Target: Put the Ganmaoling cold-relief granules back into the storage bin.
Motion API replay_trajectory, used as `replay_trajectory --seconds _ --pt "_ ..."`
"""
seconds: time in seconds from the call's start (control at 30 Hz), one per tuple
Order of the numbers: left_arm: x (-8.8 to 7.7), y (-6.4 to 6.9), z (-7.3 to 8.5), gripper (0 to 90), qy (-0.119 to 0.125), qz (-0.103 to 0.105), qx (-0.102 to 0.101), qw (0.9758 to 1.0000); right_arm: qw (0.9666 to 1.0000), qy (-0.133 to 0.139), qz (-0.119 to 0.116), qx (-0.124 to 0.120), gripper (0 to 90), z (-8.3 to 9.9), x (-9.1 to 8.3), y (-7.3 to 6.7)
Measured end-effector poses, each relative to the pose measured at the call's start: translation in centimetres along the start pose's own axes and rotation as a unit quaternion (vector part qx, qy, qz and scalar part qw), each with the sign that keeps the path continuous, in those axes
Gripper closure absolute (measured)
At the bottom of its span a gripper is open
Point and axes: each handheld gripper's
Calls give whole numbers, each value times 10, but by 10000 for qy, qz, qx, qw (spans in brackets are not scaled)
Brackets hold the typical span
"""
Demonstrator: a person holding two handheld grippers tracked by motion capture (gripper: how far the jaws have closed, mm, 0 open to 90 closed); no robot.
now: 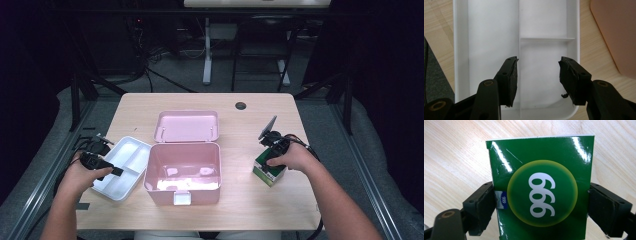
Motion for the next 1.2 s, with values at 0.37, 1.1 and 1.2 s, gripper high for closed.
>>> replay_trajectory --seconds 0.37,1.1,1.2 --pt "-4 -1 2 486 58 -21 -26 10000 10000 -16 13 -40 160 -1 -2 -2" --pt "-4 -1 2 486 74 3 -18 10000 9975 44 111 -698 161 -10 -45 -34" --pt "-4 -2 2 487 59 15 -10 10000 9953 75 127 -953 161 -12 -52 -39"
Point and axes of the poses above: each handheld gripper's, and its own axes: x roughly forward along the jaws, z roughly out of its underside, y roughly to its right, and after that the axes turned 3 degrees about -z, right-handed
